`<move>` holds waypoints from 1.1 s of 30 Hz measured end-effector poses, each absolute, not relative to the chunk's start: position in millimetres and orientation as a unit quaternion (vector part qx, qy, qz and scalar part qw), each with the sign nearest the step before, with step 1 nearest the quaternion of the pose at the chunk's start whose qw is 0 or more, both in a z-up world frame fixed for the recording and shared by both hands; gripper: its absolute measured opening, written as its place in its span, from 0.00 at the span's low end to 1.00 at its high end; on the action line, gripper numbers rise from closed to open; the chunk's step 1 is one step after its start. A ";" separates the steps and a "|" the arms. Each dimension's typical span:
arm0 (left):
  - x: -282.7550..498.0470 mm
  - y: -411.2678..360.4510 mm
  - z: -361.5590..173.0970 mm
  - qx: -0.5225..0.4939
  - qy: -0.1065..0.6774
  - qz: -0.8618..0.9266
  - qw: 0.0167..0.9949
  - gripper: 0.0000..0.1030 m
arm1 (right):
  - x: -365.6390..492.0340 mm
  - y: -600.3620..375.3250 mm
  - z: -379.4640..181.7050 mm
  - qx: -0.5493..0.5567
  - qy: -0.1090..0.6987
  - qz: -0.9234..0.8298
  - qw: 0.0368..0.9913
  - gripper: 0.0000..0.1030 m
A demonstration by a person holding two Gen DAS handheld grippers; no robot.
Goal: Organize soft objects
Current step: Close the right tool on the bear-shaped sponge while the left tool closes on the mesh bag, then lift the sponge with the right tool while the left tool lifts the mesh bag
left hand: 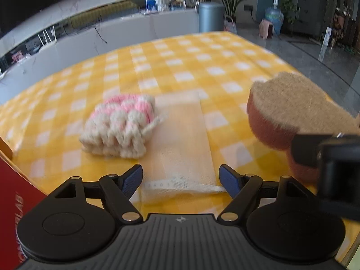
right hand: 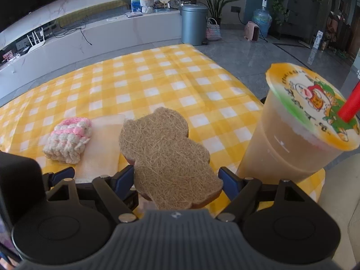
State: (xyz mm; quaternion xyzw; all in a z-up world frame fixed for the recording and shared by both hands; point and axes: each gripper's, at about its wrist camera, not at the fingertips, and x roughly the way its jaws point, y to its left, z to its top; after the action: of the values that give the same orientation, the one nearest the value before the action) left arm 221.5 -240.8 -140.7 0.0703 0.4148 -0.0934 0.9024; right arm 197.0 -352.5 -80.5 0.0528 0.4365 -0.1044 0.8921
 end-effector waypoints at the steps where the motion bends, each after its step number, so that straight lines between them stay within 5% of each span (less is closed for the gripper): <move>1: 217.8 -238.6 -142.0 0.070 0.407 -0.093 0.906 0.92 | 198.5 -353.1 -82.1 0.053 0.438 -0.104 0.891 0.77; 6: 211.3 -231.9 -142.8 0.069 0.400 -0.108 0.907 0.92 | 199.1 -348.9 -83.3 0.031 0.442 -0.116 0.889 0.77; 9: 206.4 -225.3 -142.7 0.054 0.396 -0.110 0.910 0.81 | 196.8 -348.8 -84.4 0.015 0.445 -0.128 0.886 0.77; 15: 203.5 -225.7 -137.9 0.056 0.394 -0.133 0.908 0.38 | 194.6 -355.2 -82.7 0.029 0.443 -0.141 0.885 0.77; 17: 203.2 -225.1 -135.8 0.057 0.399 -0.131 0.906 0.12 | 196.5 -352.5 -84.0 0.019 0.447 -0.138 0.884 0.77; 33: 185.5 -205.1 -99.1 0.010 0.393 -0.156 0.906 0.04 | 198.5 -348.2 -90.1 0.004 0.458 -0.136 0.879 0.77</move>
State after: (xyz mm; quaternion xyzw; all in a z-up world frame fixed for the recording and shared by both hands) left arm 185.5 -205.1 -99.1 0.0099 0.3928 -0.1565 0.9062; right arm 198.5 -348.2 -90.1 0.0042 0.4579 -0.1359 0.8785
